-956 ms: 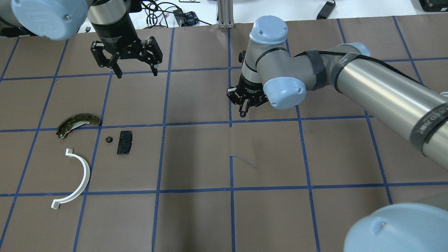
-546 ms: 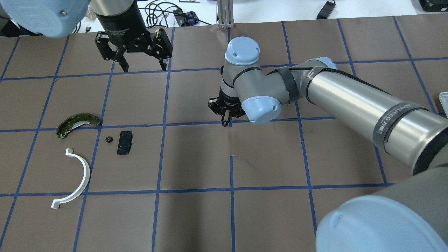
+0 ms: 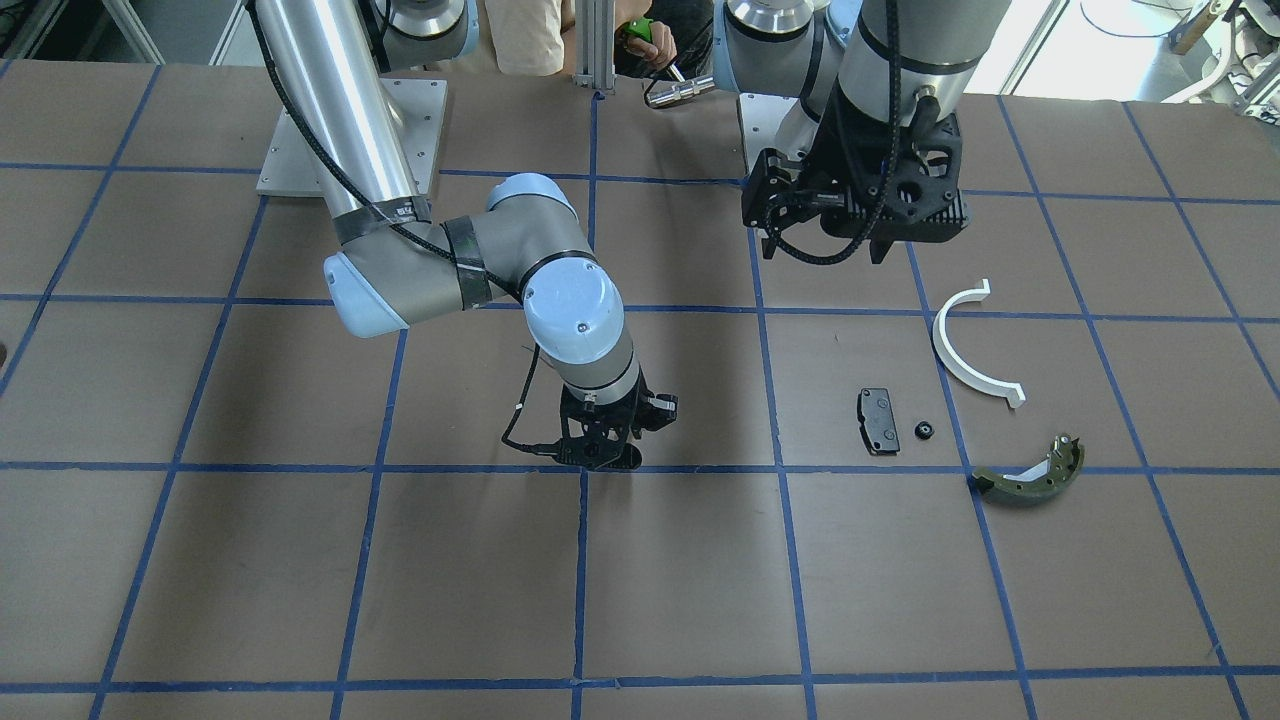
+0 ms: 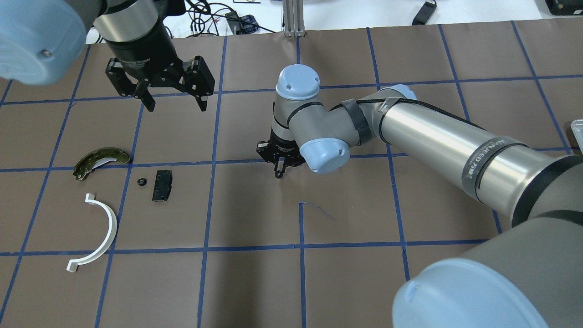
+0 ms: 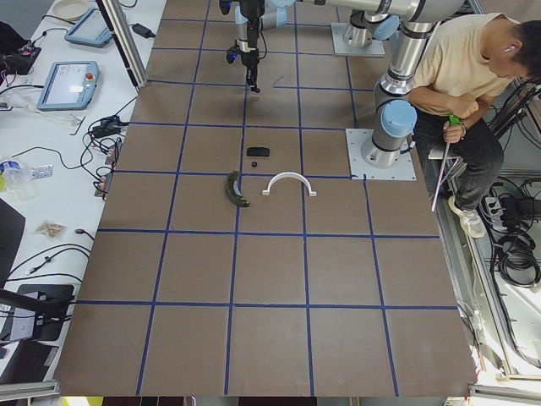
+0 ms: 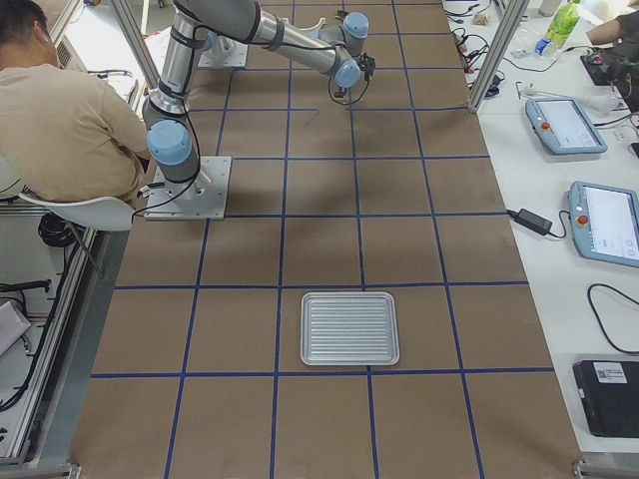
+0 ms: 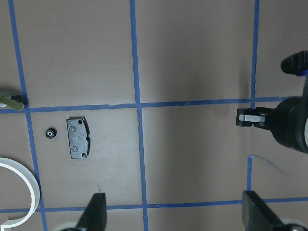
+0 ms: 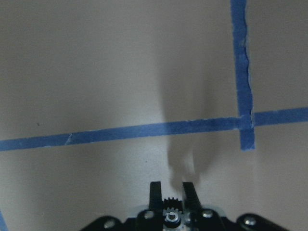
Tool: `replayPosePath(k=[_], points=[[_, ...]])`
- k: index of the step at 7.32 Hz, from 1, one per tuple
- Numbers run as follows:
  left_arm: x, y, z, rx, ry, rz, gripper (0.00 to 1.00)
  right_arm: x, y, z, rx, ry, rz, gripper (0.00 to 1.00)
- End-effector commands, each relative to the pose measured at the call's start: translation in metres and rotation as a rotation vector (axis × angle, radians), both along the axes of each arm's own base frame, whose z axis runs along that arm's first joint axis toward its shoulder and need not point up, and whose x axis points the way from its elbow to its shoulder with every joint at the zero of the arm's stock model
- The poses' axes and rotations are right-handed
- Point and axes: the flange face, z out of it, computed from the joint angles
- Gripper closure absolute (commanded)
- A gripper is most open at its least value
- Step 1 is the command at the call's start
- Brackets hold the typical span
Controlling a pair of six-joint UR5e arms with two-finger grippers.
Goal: Place bearing gear from tray to pile
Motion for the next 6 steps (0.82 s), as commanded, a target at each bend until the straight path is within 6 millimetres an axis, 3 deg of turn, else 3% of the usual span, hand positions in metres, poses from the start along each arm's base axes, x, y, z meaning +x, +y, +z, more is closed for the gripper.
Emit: replayPosePath(k=[1, 3, 4, 6], points=[[0.007, 0.017, 0.004, -0.01, -0.003, 0.019, 0.0, 0.002, 0.001, 0.005, -0.007, -0.007, 0.007, 0.03], [0.018, -0.008, 0.001, -0.091, 0.009, 0.011, 0.0, -0.017, -0.012, 0.019, -0.035, -0.005, -0.007, 0.0], [0.017, -0.008, 0.001, -0.093, 0.014, 0.011, 0.0, -0.051, -0.028, 0.042, -0.068, -0.008, 0.002, 0.0], [0.017, -0.009, -0.001, -0.085, 0.016, 0.012, 0.0, -0.146, -0.05, 0.1, -0.095, -0.005, 0.047, 0.0]])
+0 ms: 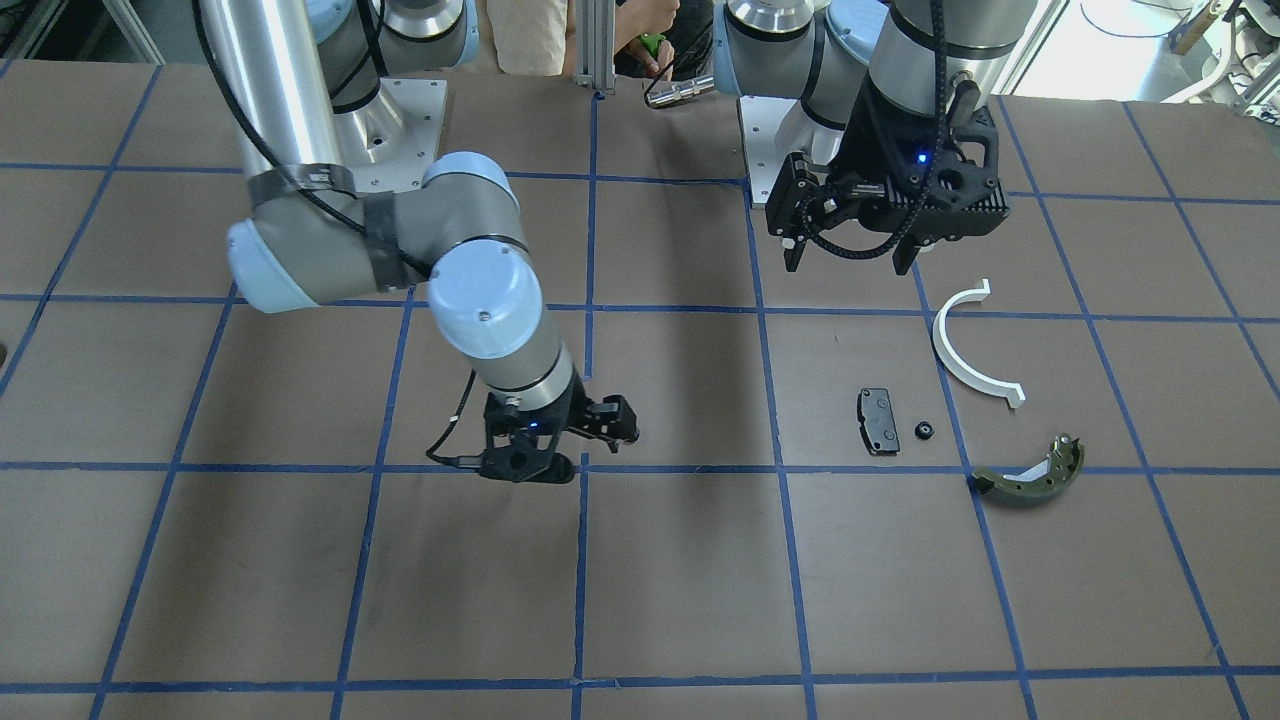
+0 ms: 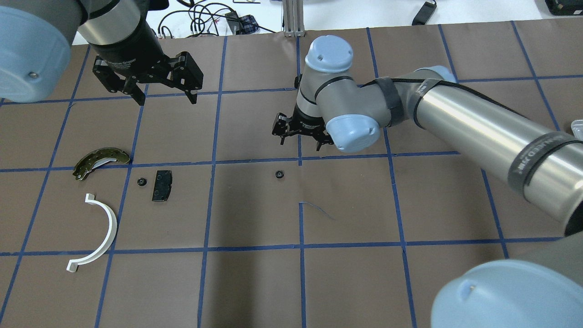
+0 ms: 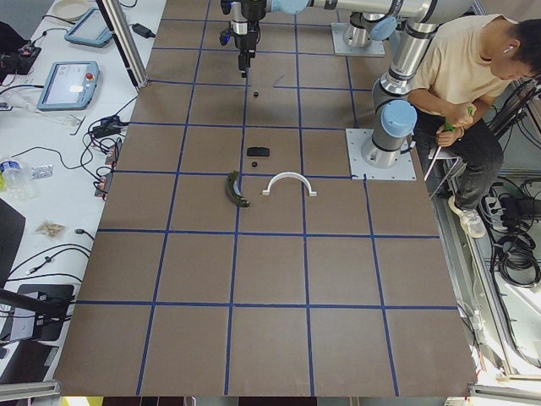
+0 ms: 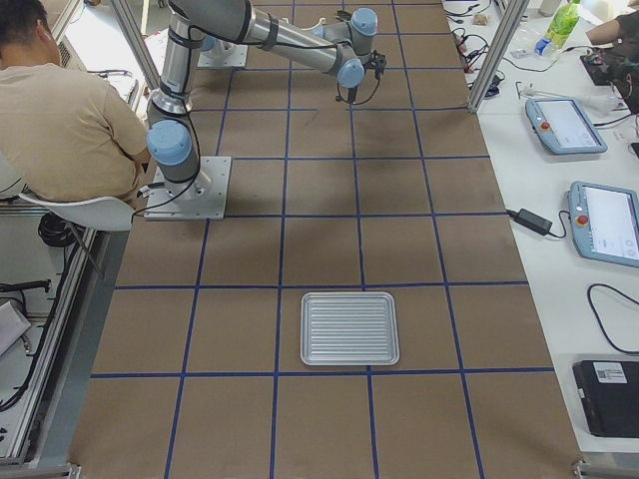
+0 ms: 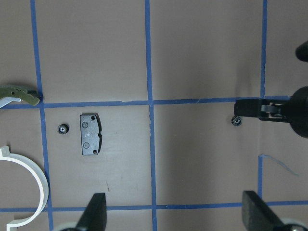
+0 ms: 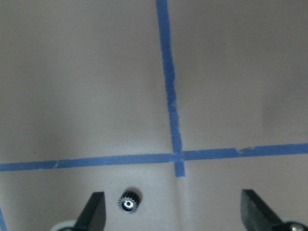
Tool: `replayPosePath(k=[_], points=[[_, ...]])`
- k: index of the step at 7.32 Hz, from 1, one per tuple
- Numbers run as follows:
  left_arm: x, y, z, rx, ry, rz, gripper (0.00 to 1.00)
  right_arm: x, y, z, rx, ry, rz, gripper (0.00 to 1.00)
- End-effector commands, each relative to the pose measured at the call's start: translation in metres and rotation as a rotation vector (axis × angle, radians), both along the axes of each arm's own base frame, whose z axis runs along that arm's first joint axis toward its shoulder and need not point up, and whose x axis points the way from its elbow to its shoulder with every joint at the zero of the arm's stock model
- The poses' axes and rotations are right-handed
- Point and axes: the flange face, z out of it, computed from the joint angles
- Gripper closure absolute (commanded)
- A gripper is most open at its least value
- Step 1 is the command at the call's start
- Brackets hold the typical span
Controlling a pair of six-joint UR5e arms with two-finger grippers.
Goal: Place bearing gear from tray to pile
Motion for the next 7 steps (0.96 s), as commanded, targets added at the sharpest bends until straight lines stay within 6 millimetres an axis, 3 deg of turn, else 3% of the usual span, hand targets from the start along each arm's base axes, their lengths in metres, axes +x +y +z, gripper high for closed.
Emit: replayPosePath(k=[1, 2, 3, 4, 5, 6, 7], points=[[0.0, -0.001, -0.002, 0.004, 0.002, 0.0, 0.0, -0.106, -0.009, 0.065, -0.011, 0.025, 0.043, 0.0], [0.001, -0.005, -0.001, 0.004, -0.002, 0.003, 0.0, -0.149, 0.001, 0.095, 0.005, 0.049, 0.068, 0.0], [0.001, -0.009, -0.016, 0.042, -0.006, 0.008, 0.0, -0.179, 0.022, 0.126, 0.042, 0.067, 0.068, 0.0], [-0.002, -0.025, -0.059, 0.114, -0.004, 0.029, 0.0, -0.19, 0.042, 0.159, 0.029, 0.102, 0.053, 0.0], [-0.005, -0.04, -0.123, 0.166, -0.006, 0.031, 0.0, -0.194, 0.061, 0.18, 0.028, 0.159, 0.058, 0.0], [-0.006, -0.051, -0.182, 0.159, -0.006, 0.034, 0.0, -0.193, 0.065, 0.186, 0.035, 0.162, 0.059, 0.0], [-0.016, -0.05, -0.225, 0.148, -0.007, 0.048, 0.0, -0.193, 0.066, 0.191, 0.024, 0.16, 0.059, 0.0]])
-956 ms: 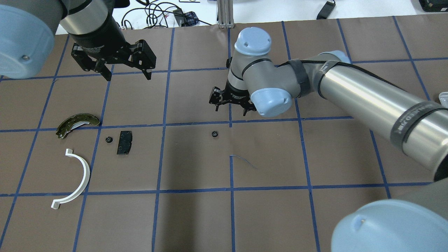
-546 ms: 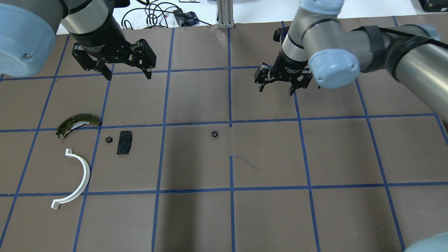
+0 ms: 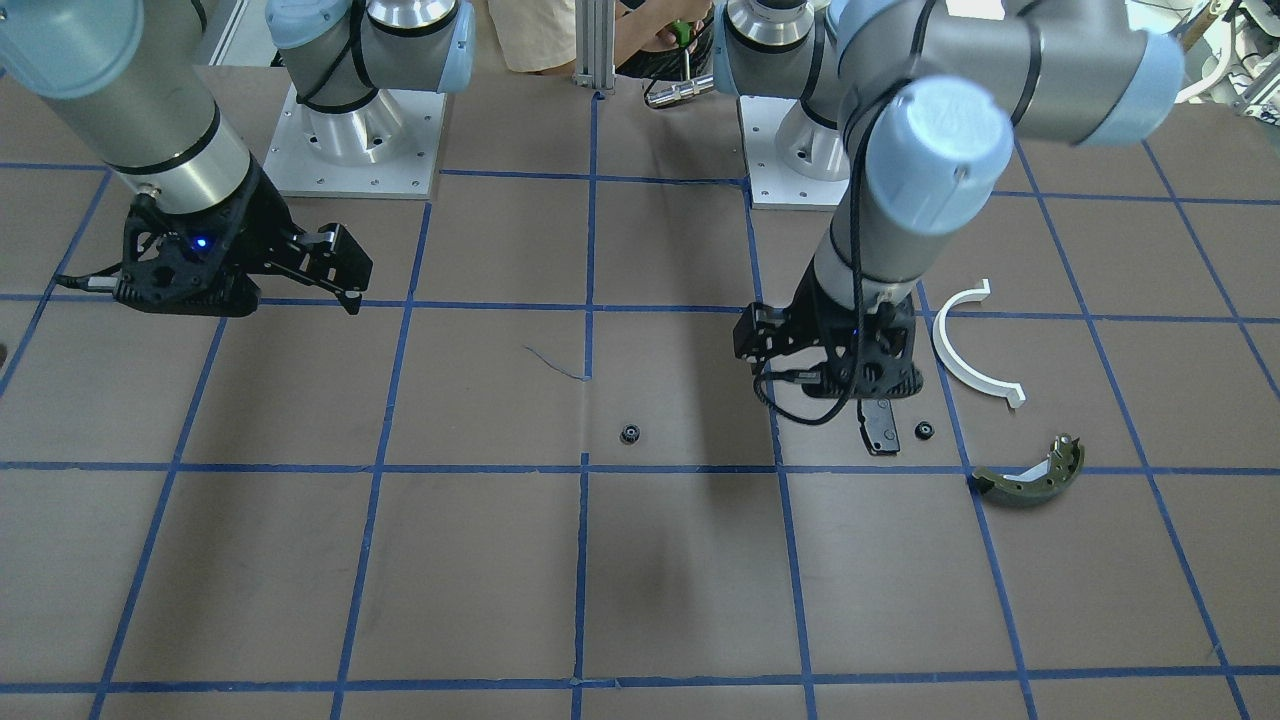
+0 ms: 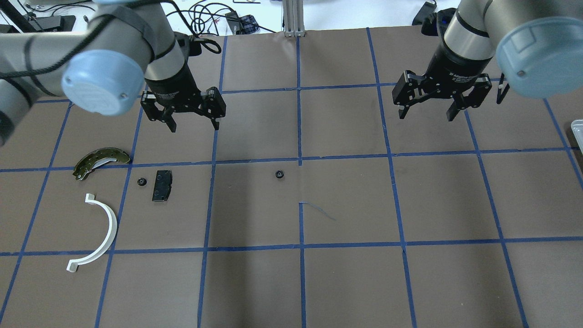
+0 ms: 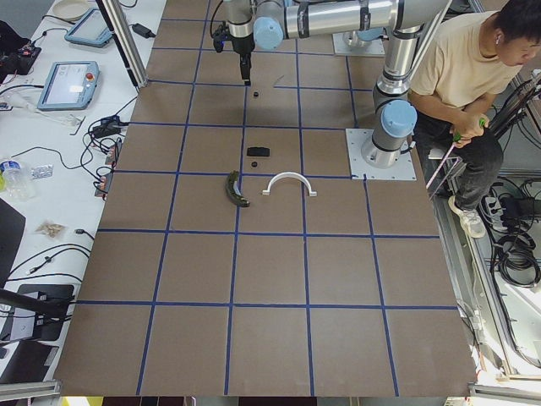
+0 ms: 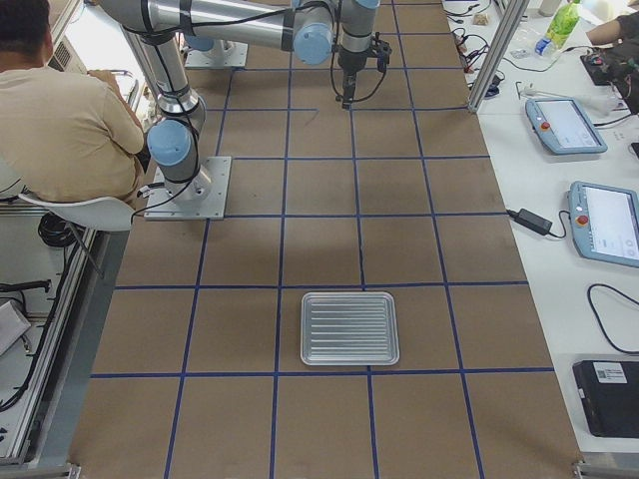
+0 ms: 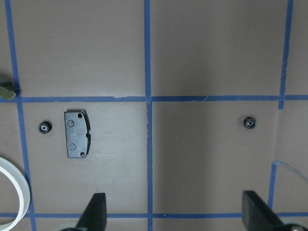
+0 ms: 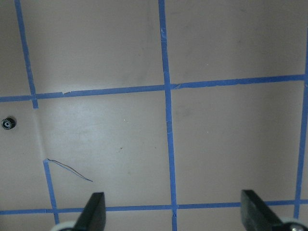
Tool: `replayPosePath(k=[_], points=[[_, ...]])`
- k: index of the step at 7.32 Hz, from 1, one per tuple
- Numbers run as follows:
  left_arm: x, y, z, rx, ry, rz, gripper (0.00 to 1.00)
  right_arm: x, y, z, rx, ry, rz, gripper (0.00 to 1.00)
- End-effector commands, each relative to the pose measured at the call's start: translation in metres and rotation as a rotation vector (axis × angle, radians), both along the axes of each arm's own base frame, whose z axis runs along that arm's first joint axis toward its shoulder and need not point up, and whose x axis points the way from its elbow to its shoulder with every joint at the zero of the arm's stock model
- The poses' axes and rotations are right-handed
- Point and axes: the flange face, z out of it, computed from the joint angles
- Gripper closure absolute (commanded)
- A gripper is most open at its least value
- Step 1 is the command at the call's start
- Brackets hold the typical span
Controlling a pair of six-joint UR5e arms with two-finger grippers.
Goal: Place bearing gear from tray to pile
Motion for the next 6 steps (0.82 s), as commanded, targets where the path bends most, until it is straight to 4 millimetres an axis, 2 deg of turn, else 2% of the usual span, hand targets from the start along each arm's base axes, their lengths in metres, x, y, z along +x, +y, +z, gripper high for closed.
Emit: replayPosePath(k=[1, 2, 4, 5, 6], points=[[-0.028, -0.005, -0.084, -0.021, -0.006, 0.03, 0.0, -0.001, 0.004, 0.01, -0.015, 0.012, 0.002, 0.0], [-0.05, -0.005, -0.102, -0.021, -0.012, 0.065, 0.0, -0.003, 0.003, 0.007, -0.011, 0.024, 0.002, 0.0], [-0.123, 0.006, -0.13, -0.067, -0.011, 0.078, 0.0, -0.006, 0.004, 0.0, 0.006, 0.056, 0.007, 0.0], [-0.135, 0.008, -0.137, -0.072, -0.007, 0.067, 0.0, -0.006, 0.004, 0.001, 0.006, 0.054, 0.007, 0.0], [-0.138, 0.014, -0.147, -0.053, -0.012, 0.058, 0.0, -0.006, 0.005, 0.006, 0.0, 0.059, 0.006, 0.0]])
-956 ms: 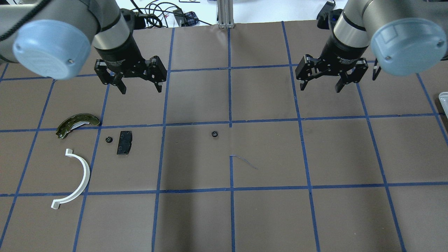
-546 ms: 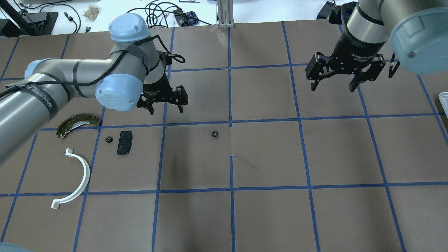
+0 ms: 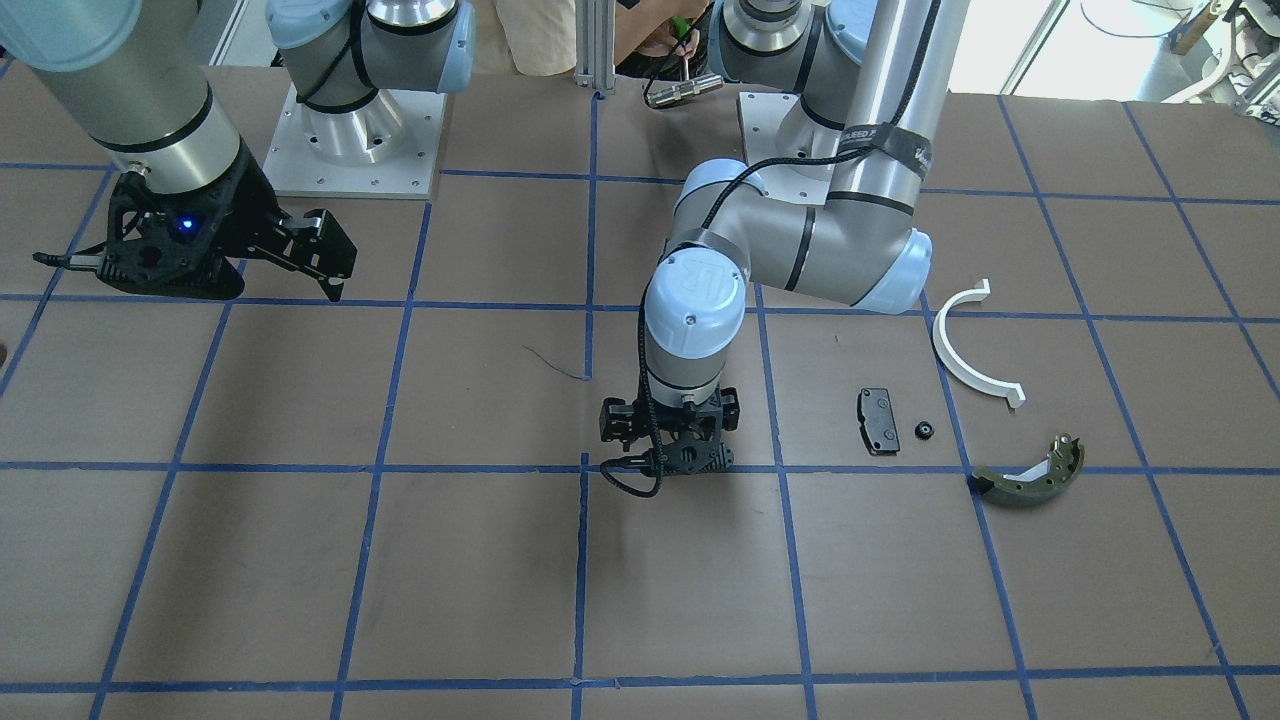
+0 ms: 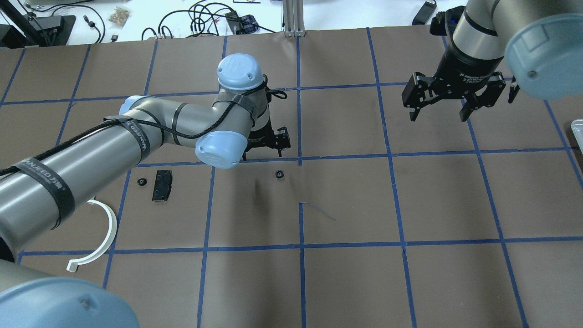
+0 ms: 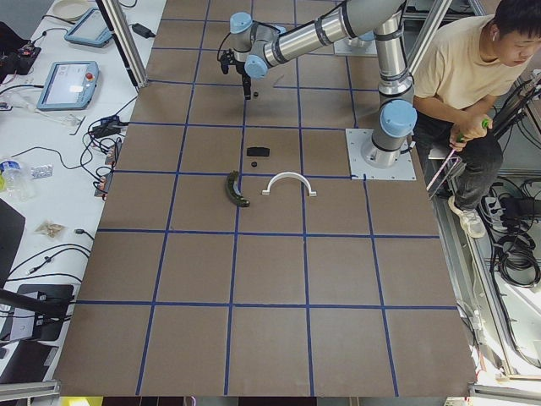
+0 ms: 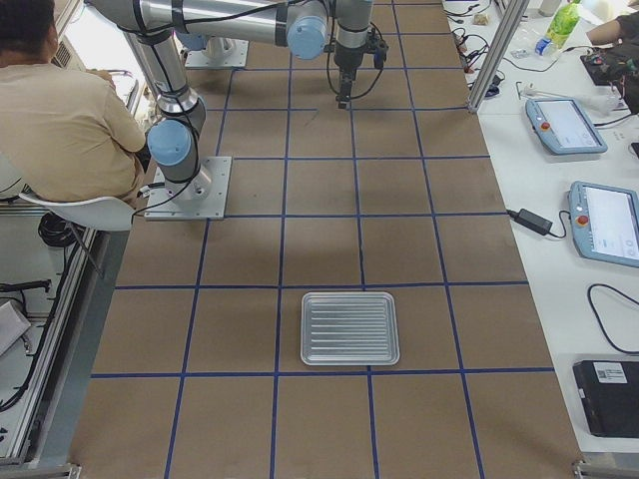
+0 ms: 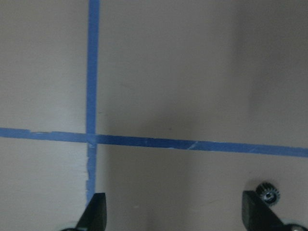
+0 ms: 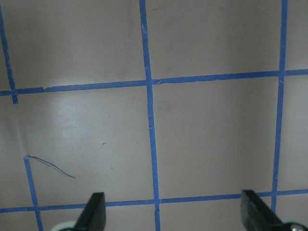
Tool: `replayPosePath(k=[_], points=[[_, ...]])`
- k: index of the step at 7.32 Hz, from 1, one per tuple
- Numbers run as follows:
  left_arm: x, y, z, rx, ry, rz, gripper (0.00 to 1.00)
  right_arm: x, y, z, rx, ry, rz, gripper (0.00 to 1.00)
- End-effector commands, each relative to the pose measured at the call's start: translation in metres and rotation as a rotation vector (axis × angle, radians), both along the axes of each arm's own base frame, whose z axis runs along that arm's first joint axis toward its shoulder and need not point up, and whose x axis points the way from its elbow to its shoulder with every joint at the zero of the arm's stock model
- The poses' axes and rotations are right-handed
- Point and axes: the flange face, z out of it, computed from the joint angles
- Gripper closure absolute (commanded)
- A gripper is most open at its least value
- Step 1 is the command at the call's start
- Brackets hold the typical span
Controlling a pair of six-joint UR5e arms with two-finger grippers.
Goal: Place bearing gear from tray to pile
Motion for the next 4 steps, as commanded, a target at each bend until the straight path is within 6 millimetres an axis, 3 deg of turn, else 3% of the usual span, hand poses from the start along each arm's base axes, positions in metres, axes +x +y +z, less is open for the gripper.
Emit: replayPosePath(k=[1, 4], points=[[-0.013, 0.015, -0.02, 0.03, -0.011, -0.035, 0.0, 0.001, 0.001, 0.007, -0.016, 0.004, -0.009, 0.0], [-0.015, 0.019, -0.033, 0.051, -0.01, -0.069, 0.0, 0.003, 0.004, 0.008, -0.01, -0.002, -0.014, 0.0]])
